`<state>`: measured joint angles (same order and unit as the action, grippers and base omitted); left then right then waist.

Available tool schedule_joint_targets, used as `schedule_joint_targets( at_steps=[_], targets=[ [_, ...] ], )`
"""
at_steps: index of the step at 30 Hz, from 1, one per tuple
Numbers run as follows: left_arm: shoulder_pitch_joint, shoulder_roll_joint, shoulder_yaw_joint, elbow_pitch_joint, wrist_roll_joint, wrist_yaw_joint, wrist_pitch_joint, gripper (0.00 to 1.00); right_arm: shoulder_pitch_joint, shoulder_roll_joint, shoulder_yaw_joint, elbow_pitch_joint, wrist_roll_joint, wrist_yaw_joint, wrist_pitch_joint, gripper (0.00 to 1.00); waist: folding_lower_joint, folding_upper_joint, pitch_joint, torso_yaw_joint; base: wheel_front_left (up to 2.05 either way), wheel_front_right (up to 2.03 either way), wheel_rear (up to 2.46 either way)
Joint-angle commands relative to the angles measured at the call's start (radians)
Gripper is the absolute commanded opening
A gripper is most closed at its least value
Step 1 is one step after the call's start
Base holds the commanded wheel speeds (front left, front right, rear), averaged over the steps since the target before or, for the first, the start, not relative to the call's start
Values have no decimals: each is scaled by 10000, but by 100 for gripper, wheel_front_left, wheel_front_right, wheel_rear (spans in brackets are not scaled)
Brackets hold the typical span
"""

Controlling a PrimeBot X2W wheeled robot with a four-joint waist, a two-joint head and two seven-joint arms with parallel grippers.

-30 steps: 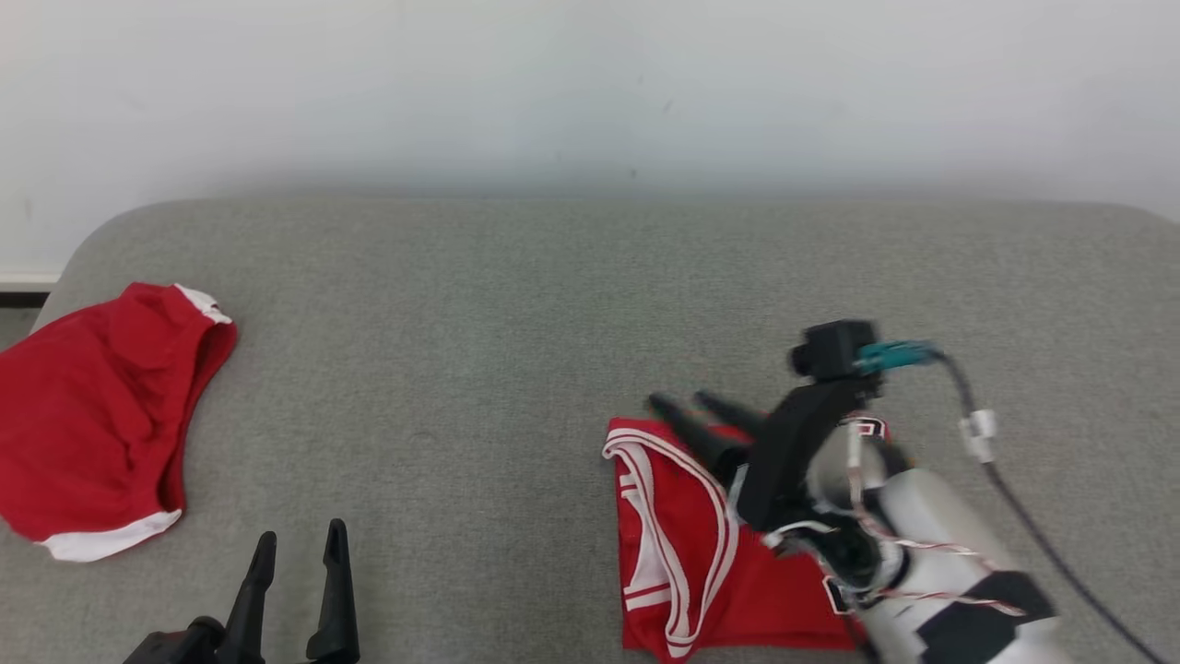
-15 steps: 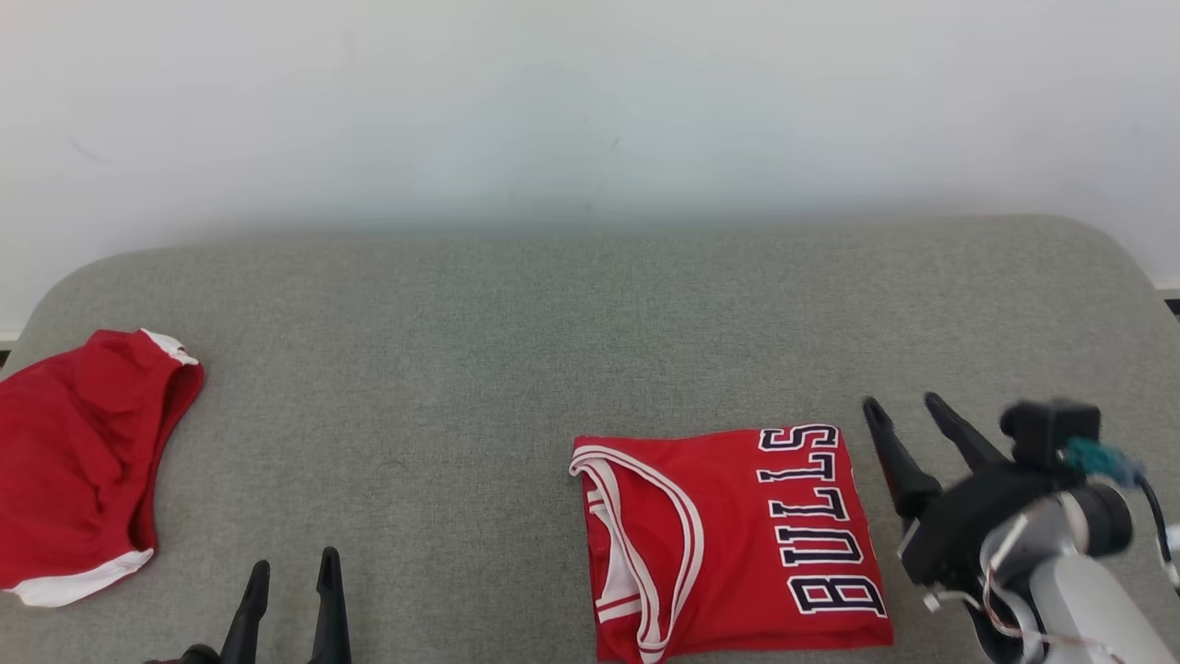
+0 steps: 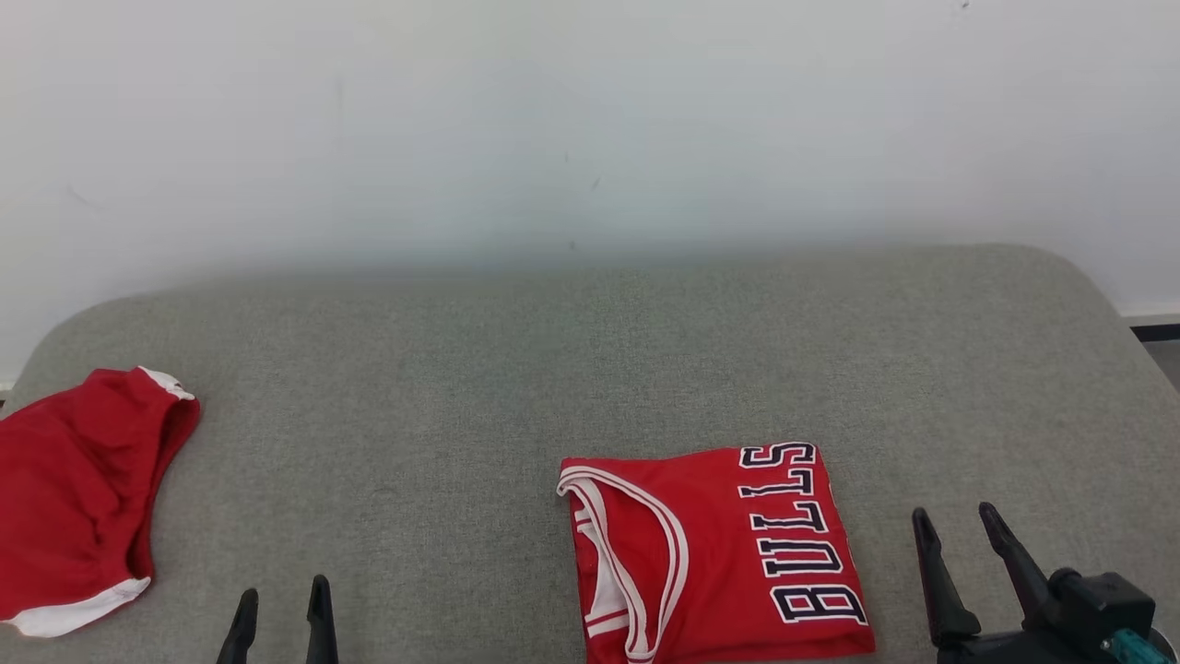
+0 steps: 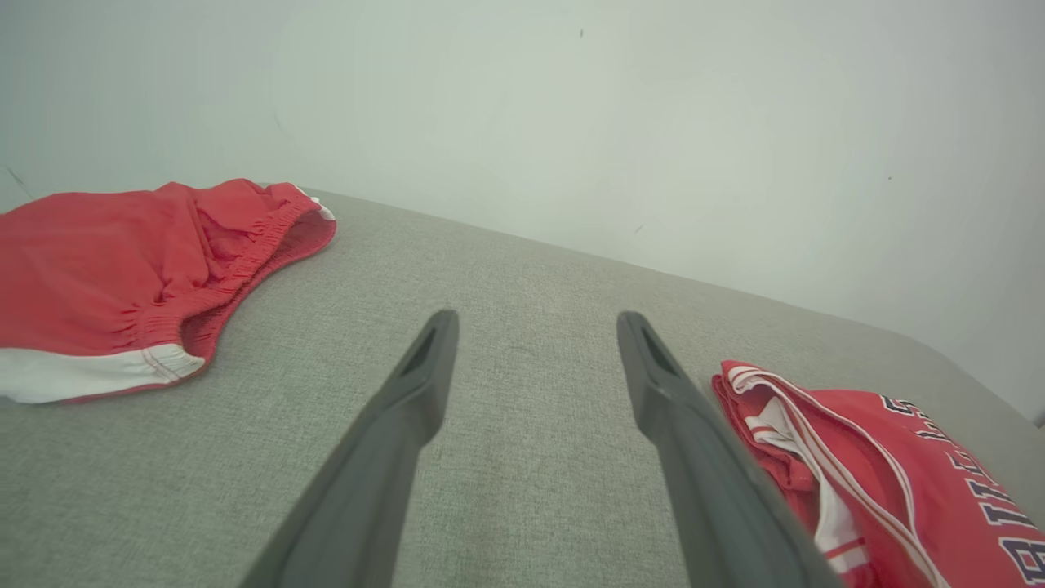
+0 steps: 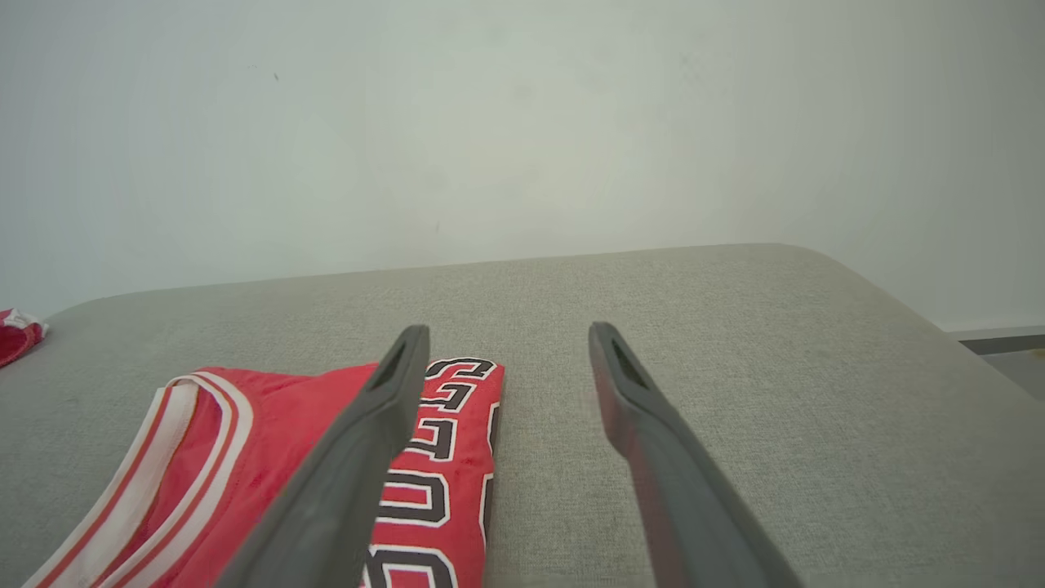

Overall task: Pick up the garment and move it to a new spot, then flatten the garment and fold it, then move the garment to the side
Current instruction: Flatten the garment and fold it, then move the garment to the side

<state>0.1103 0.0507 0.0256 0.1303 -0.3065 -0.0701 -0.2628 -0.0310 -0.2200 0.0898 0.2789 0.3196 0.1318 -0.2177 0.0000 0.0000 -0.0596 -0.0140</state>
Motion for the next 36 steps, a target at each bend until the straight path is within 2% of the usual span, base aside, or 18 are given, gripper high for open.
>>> schedule_joint_targets(
  at_steps=[1,9,36],
  targets=[
    [170,-3,44,-70,75,41,-22,100,247,-11,4,-75,-36,-22,-130,100,0,0,-114,8,0,0,0],
    [382,-2,93,65,246,16,-22,100,662,50,133,-33,27,-22,-220,100,0,0,-286,51,0,0,0],
    [-36,-2,306,387,528,-343,-21,100,504,386,17,43,-387,-22,-246,100,0,0,-144,234,0,0,0]
  ],
)
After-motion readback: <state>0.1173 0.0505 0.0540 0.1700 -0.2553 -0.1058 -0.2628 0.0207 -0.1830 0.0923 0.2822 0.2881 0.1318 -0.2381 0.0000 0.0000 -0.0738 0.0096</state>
